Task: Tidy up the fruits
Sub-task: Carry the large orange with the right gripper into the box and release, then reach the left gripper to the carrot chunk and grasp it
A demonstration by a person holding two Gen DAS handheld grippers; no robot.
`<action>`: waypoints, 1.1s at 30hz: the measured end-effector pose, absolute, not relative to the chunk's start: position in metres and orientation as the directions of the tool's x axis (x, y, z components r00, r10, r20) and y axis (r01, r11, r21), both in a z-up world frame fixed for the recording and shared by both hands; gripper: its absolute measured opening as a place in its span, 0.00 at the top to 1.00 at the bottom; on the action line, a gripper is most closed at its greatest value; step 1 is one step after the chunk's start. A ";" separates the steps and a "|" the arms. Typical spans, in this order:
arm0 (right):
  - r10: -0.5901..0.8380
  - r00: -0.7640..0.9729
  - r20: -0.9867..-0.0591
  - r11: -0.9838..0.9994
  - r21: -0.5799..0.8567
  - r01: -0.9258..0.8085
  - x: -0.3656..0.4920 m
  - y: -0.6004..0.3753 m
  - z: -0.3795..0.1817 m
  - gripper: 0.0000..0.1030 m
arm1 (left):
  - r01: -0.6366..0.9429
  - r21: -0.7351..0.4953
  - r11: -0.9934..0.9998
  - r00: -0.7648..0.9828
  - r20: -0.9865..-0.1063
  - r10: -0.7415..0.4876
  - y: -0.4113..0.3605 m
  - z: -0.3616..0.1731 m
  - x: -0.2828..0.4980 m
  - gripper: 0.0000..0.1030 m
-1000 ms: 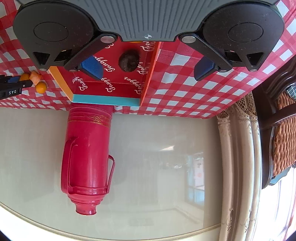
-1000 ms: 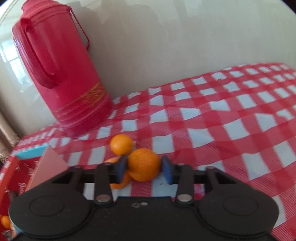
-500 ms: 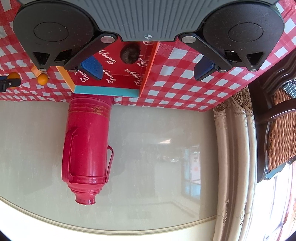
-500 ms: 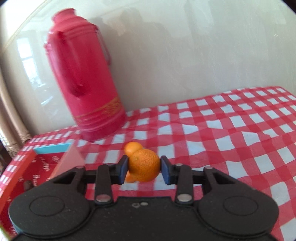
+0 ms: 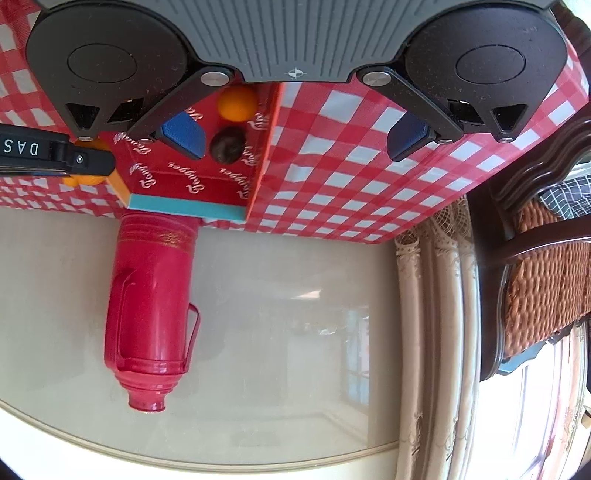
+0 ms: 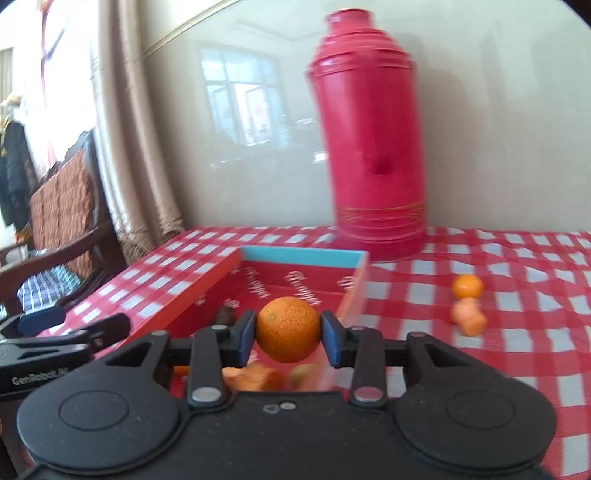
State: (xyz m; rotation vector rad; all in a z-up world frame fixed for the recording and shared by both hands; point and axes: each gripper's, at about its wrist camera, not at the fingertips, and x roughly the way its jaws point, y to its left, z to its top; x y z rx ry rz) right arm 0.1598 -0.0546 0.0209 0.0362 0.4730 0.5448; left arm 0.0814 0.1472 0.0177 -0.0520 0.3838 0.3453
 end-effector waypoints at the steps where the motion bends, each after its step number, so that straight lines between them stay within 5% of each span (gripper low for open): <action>1: 0.503 0.768 -0.396 0.860 0.141 -0.491 0.156 -0.054 0.022 0.24 | -0.343 0.013 0.939 0.866 -0.384 0.321 0.149 0.017 0.081 0.00; 2: 0.488 0.799 -0.351 0.870 0.129 -0.475 0.150 -0.057 0.024 0.05 | -0.344 0.007 0.939 0.865 -0.386 0.320 0.151 0.016 0.080 0.00; 9: 0.255 0.959 -0.121 0.967 0.026 -0.253 0.136 -0.106 0.039 0.06 | -0.329 -0.005 0.944 0.877 -0.373 0.303 0.148 0.018 0.079 0.00; 19: 0.137 0.938 -0.318 0.975 0.208 -0.072 0.164 -0.204 0.025 0.06 | -0.254 0.009 0.967 0.903 -0.357 0.241 0.109 0.025 0.090 0.00; 23: 0.050 0.924 -0.379 0.985 0.170 0.017 0.168 -0.227 0.013 0.06 | -0.190 0.006 0.982 0.921 -0.346 0.180 0.076 0.028 0.101 0.00; 33: -0.083 0.932 -0.353 0.984 0.119 0.133 0.154 -0.277 0.010 0.06 | -0.041 0.016 0.999 0.935 -0.351 0.044 -0.026 0.026 0.148 0.00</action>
